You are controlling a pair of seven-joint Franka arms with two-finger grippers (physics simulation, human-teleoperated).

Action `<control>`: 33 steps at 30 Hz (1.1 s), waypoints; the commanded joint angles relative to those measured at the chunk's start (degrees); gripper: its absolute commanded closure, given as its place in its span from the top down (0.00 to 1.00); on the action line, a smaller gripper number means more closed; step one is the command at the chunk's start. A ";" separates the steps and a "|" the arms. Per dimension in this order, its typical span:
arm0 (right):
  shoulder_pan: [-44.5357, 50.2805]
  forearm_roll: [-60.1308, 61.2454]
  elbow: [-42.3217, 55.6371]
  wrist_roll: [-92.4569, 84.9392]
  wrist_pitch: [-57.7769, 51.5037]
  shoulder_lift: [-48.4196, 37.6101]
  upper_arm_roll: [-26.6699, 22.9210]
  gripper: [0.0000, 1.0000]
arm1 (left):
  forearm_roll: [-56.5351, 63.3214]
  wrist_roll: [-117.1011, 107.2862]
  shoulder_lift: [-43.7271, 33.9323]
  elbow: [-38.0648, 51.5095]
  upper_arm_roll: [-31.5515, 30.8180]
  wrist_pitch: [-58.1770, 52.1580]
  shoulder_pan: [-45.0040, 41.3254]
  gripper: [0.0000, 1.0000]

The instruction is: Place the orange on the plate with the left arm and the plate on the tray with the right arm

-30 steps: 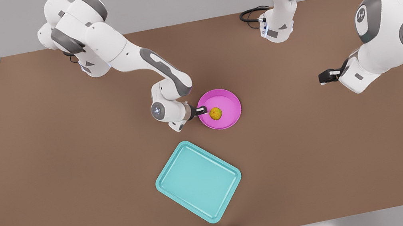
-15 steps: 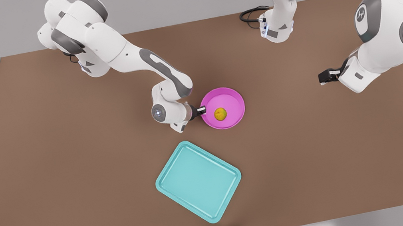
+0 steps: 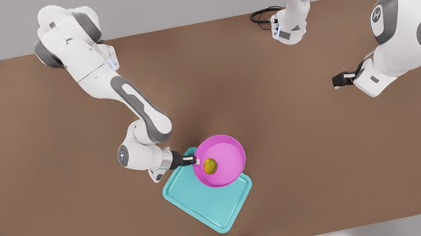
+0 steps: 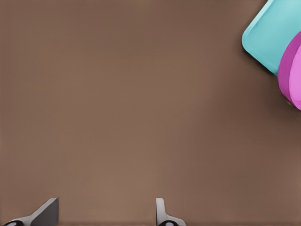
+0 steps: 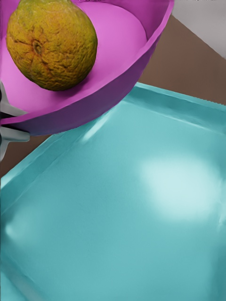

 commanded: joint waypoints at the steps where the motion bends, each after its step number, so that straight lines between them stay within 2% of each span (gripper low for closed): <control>1: -0.07 -0.38 5.60 2.45 -0.80 4.28 -1.92 0.21 | 0.05 -0.31 -0.02 0.03 -0.01 0.09 0.00 1.00; 3: -0.25 -0.74 8.68 2.36 -0.80 7.18 -3.51 0.21 | 0.05 -0.39 -0.02 0.03 -0.01 0.01 0.00 1.00; 10: -1.66 -2.32 9.03 2.36 -1.77 7.53 -3.60 0.21 | 0.14 -0.40 0.07 0.03 -0.01 0.45 0.00 1.00; 11: -1.57 -2.41 9.12 2.45 -1.77 7.54 -3.60 0.56 | 0.14 -0.48 0.07 0.03 -0.01 0.45 0.00 1.00; 12: -1.57 -2.49 9.38 2.45 -1.86 7.54 -3.60 1.00 | 0.14 -0.48 0.07 0.03 -0.01 0.45 0.00 1.00; 18: -0.86 -2.67 10.78 2.45 -1.77 7.45 -3.51 1.00 | 0.23 -0.83 -0.11 0.03 -0.36 0.01 -0.17 1.00; 19: -1.04 -9.58 12.28 2.36 -1.94 7.01 -4.03 1.00 | 0.23 -0.66 -0.20 0.03 -0.27 0.01 -0.17 1.00; 20: -1.13 -29.14 17.71 0.70 -11.38 6.74 -8.68 1.00 | 0.23 -0.57 -0.28 0.11 -0.18 0.09 -0.17 1.00; 21: -2.62 -43.96 24.58 -9.21 -22.93 7.01 -10.10 1.00 | 0.23 -0.75 -0.28 0.11 -0.18 0.27 -0.17 1.00; 22: -5.78 -49.51 25.03 -21.09 -24.27 6.74 -11.32 1.00 | 0.14 -0.57 -0.02 0.81 -0.18 0.27 -0.17 1.00; 23: -8.51 -50.57 25.73 -28.22 -24.44 5.52 -15.02 1.00 | 0.31 -0.57 0.07 0.82 -0.18 0.18 -0.17 1.00; 24: -10.35 -50.83 25.73 -28.66 -31.28 -0.19 -15.20 1.00 | 0.58 -0.57 0.07 0.90 -0.18 0.18 -0.17 1.00; 26: -10.18 -50.66 29.95 -24.28 -52.81 -6.08 -16.25 1.00 | 0.76 0.13 -0.11 0.90 -0.09 -0.26 -0.26 1.00; 27: -9.65 -50.83 31.71 -20.58 -59.77 -9.33 -17.04 1.00 | 0.76 0.13 -0.37 0.90 -0.18 -0.87 -0.26 1.00; 28: -9.65 -52.50 28.04 -17.69 -62.76 -17.83 -17.04 1.00 | 0.84 0.48 -0.37 0.90 -0.10 -3.15 -0.26 1.00; 30: -10.44 -52.86 12.49 -9.25 -63.29 -31.73 -15.20 1.00 | 0.84 0.48 -0.37 0.82 -0.10 -3.25 -0.26 1.00; 31: -10.80 -52.86 7.90 -7.40 -63.03 -35.26 -14.50 1.00 | 0.84 0.48 -0.37 0.82 -0.10 -3.25 -0.26 1.00; 33: -10.88 -52.86 7.80 -7.22 -63.12 -35.09 -14.41 1.00 | 0.76 0.40 -0.37 0.90 -0.10 -3.16 -0.26 1.00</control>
